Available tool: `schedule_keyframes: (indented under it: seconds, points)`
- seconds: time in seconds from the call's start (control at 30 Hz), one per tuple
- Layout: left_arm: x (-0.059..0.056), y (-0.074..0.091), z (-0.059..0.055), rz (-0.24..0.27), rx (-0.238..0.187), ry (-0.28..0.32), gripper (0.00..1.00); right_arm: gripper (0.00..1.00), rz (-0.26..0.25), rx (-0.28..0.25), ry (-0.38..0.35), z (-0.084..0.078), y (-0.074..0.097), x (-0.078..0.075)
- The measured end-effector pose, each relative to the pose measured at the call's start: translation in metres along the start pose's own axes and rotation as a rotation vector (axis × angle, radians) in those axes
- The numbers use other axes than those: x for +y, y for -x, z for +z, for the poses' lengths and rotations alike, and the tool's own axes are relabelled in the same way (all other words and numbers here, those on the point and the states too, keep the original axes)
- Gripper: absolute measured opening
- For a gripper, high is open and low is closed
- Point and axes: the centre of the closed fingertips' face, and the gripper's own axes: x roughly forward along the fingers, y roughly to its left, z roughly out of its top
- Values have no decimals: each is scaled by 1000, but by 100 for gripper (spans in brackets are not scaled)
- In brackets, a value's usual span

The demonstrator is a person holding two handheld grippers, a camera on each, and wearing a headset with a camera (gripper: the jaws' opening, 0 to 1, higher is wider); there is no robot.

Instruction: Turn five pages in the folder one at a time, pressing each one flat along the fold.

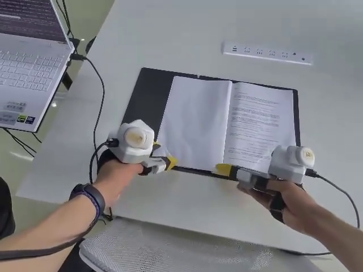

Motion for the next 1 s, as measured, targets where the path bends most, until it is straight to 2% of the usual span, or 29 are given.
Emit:
schedule_keyframes:
  seconds: [0.17, 0.33, 0.53, 0.7, 0.9, 1.0]
  points:
    - [-4, 7, 8, 0, -15, -2, 43, 11, -22, -26, 38, 12, 13, -2]
    - [-1, 9, 11, 9, -33, 0, 44, 16, -45, -37, 83, 18, 29, -2]
    - [0, 15, 18, 19, -58, -2, 45, 21, -71, -93, 121, 33, 48, 0]
    - [-1, 27, 27, 33, -80, -12, 46, 23, -85, -145, 140, 45, 66, 3]
    - [-1, 39, 34, 47, -102, -17, 47, 27, -130, -158, 203, 56, 88, 2]
    - [-4, 45, 40, 48, -117, -19, 48, 29, -167, -142, 254, 57, 99, -1]
